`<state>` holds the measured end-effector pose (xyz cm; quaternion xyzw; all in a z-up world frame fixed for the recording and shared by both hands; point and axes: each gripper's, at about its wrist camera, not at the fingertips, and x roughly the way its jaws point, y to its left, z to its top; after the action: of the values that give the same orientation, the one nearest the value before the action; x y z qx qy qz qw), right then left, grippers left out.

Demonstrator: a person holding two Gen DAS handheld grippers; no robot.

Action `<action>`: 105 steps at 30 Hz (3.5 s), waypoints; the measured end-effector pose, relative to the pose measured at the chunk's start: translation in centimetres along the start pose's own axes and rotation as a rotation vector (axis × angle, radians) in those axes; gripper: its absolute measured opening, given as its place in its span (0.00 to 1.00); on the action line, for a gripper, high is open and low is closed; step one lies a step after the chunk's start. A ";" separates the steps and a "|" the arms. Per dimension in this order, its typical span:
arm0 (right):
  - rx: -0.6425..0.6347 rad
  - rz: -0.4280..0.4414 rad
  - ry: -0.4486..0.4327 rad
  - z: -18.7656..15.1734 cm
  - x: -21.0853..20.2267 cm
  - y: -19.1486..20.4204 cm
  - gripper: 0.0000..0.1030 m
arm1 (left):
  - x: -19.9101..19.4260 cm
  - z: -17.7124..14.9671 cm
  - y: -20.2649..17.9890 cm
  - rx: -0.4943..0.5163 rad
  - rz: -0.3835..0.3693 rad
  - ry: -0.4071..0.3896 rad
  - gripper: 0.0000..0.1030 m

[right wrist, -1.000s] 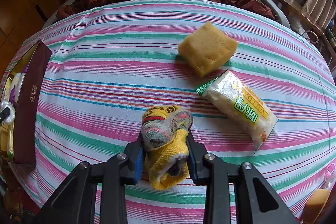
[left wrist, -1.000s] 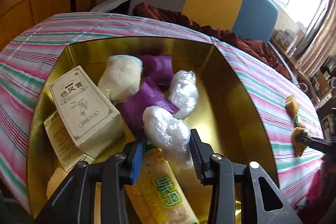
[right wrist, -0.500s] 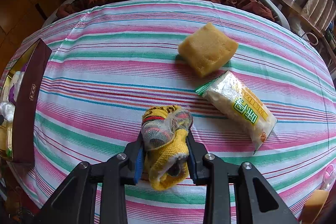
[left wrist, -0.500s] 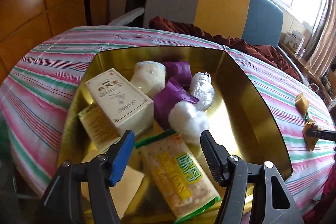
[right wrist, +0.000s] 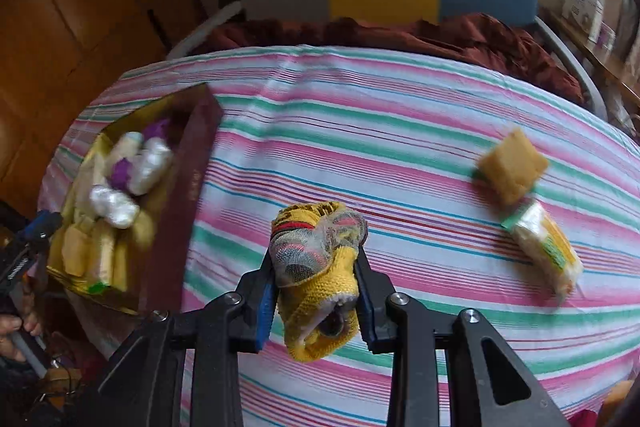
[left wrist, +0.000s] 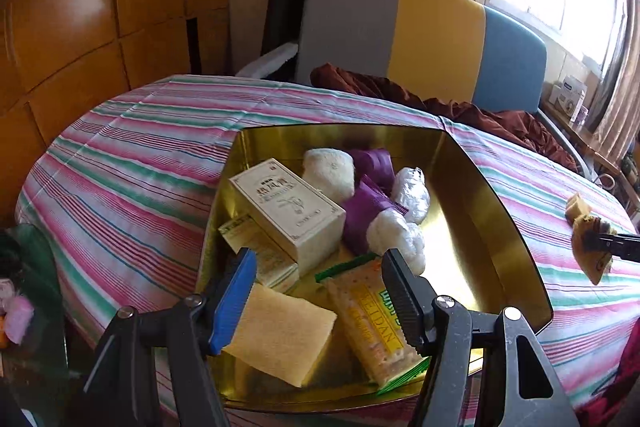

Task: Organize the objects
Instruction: 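Carry the yellow sock into the gold tray and open the right tool, then move both tools back toward the yellow sponge and cracker packet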

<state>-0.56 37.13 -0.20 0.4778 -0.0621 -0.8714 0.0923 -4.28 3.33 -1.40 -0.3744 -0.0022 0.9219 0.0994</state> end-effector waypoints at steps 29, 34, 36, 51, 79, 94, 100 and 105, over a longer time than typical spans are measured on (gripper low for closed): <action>-0.208 0.136 0.109 -1.2 8.2 16.4 0.51 | -2.6 -0.8 2.4 -0.022 0.051 -0.058 0.65; -0.195 0.132 0.057 -0.7 6.4 15.8 0.51 | -3.3 -0.7 1.6 0.010 0.058 -0.085 0.67; -0.191 0.129 0.042 -0.7 5.7 15.5 0.51 | -3.4 -0.6 1.5 0.018 0.056 -0.088 0.67; -0.091 0.035 0.004 -0.4 2.7 9.3 0.51 | -4.1 -0.6 -1.1 0.090 0.027 -0.099 0.67; 0.623 -0.357 -0.168 -0.9 -4.1 -23.8 0.60 | -3.0 0.2 -16.6 0.389 -0.206 -0.084 0.67; 0.533 -0.276 0.089 -0.6 1.8 -24.6 0.63 | 0.1 0.4 -25.1 0.427 -0.367 0.031 0.67; 0.412 -0.199 0.149 -0.6 2.5 -21.7 0.63 | 0.6 0.9 -26.1 0.439 -0.372 0.041 0.67; 0.314 -0.317 0.224 -1.1 3.6 -20.1 0.50 | 1.4 1.4 -27.2 0.453 -0.367 0.061 0.68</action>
<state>-3.56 55.91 -7.74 0.5836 -0.1105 -0.7963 -0.1148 -1.33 30.41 0.78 -0.3637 0.1390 0.8539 0.3454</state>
